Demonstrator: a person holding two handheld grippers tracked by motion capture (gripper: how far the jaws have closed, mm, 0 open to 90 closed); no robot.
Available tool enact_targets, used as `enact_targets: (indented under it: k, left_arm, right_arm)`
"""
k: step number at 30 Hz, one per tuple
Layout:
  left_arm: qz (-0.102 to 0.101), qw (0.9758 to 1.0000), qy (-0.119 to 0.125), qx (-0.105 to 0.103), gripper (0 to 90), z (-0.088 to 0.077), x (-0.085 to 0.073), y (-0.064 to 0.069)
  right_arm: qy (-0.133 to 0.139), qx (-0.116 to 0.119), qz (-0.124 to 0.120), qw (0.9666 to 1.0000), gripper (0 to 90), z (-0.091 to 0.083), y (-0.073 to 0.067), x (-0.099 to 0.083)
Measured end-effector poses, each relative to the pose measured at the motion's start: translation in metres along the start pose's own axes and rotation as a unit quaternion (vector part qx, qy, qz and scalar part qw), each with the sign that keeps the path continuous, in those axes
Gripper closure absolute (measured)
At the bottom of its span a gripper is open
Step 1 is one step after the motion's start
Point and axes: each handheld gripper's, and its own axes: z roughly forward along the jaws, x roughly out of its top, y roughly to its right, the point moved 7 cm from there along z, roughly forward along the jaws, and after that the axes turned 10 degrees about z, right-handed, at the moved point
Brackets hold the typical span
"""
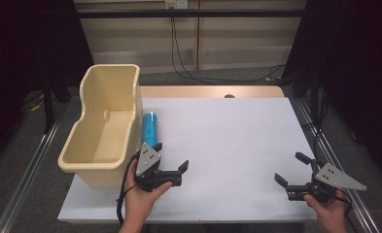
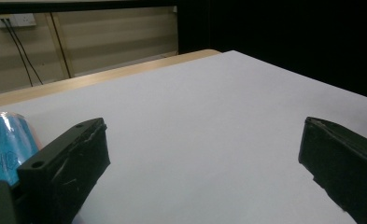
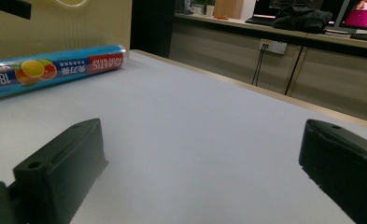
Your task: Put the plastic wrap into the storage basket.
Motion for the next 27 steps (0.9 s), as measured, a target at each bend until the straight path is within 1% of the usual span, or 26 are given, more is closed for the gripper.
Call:
enact_targets:
  k: [2, 4, 7, 8, 9, 10, 11, 13, 14, 15, 17, 18, 19, 20, 22, 23, 24, 25, 26, 27]
  left_arm:
    - [-0.008, 0.9999, -0.012, 0.0, 1.4, 0.006, 0.001, -0.004]
    - [-0.01, 0.9998, -0.015, 0.0, 1.4, 0.008, 0.001, -0.005]
    - [-0.006, 0.9994, -0.033, 0.008, 1.4, 0.018, 0.003, -0.012]
    - [-0.006, 0.9994, -0.033, 0.008, 1.4, 0.018, 0.003, -0.012]
    - [-0.006, 0.9992, -0.039, 0.011, 1.4, 0.02, 0.003, -0.014]
    - [-0.009, 0.9984, -0.054, 0.015, 1.4, 0.025, 0.002, -0.017]
    - [-0.012, 0.9979, -0.06, 0.019, 1.4, 0.027, 0.002, -0.019]
    - [-0.012, 0.9976, -0.065, 0.022, 1.4, 0.029, 0.002, -0.021]
    - [-0.018, 0.9966, -0.076, 0.025, 1.4, 0.033, 0.001, -0.024]
    - [-0.018, 0.9966, -0.076, 0.025, 1.4, 0.033, 0.001, -0.024]
    - [-0.024, 0.9948, -0.095, 0.026, 1.4, 0.036, -0.001, -0.026]
    - [-0.027, 0.9931, -0.11, 0.031, 1.4, 0.038, -0.002, -0.029]
    - [-0.03, 0.9921, -0.117, 0.034, 1.4, 0.039, -0.003, -0.031]
    - [-0.033, 0.9907, -0.127, 0.037, 1.4, 0.04, -0.004, -0.033]
    - [-0.04, 0.9893, -0.135, 0.039, 1.4, 0.042, -0.005, -0.036]
    - [-0.04, 0.9893, -0.135, 0.039, 1.3, 0.042, -0.005, -0.036]
    - [-0.041, 0.988, -0.143, 0.041, 1.2, 0.043, -0.006, -0.04]
    - [-0.041, 0.988, -0.143, 0.041, 1.2, 0.043, -0.006, -0.04]
    - [-0.047, 0.9858, -0.156, 0.042, 0.9, 0.044, -0.008, -0.042]
    - [-0.051, 0.9846, -0.162, 0.041, 0.4, 0.045, -0.009, -0.043]
  right_arm:
    - [0.001, -0.001, 0.002, 1.0, 0.0, 0.0, 0.0, 0.0]
    - [0.0, 0.0, 0.003, 1.0, 0.0, 0.0, 0.001, 0.0]
    - [0.0, -0.001, 0.002, 1.0, 0.0, 0.0, 0.001, 0.0]
    - [0.0, -0.001, 0.002, 1.0, 0.0, 0.0, 0.001, 0.0]
    - [0.0, -0.001, 0.002, 1.0, 0.0, 0.0, 0.001, 0.0]
    - [-0.001, 0.0, 0.002, 1.0, 0.0, 0.0, 0.001, 0.0]
    - [0.0, -0.001, 0.002, 1.0, 0.0, 0.0, 0.001, 0.0]
    - [0.0, -0.001, 0.001, 1.0, 0.0, 0.0, 0.001, 0.0]
    - [0.002, -0.002, 0.002, 1.0, 0.0, 0.0, 0.001, 0.001]
    - [0.002, -0.002, 0.002, 1.0, 0.0, 0.0, 0.001, 0.001]
    - [0.003, -0.002, 0.002, 1.0, 0.0, 0.0, 0.001, 0.001]
    - [0.002, -0.002, 0.003, 1.0, 0.0, 0.0, 0.001, 0.001]
    - [0.003, -0.002, 0.003, 1.0, 0.0, 0.0, 0.002, 0.001]
    - [0.004, -0.001, 0.003, 1.0, 0.0, 0.0, 0.002, 0.001]
    - [0.004, 0.0, 0.004, 1.0, 0.0, 0.0, 0.002, 0.001]
    - [0.004, 0.0, 0.004, 1.0, 0.0, 0.0, 0.002, 0.001]
    - [0.004, 0.0, 0.003, 1.0, 0.0, 0.001, 0.001, 0.001]
    - [0.004, 0.0, 0.003, 1.0, 0.0, 0.001, 0.001, 0.001]
    - [0.004, 0.001, 0.003, 1.0, 0.0, 0.001, 0.001, 0.001]
    - [0.004, 0.002, 0.005, 1.0, 0.0, 0.001, 0.0, 0.0]
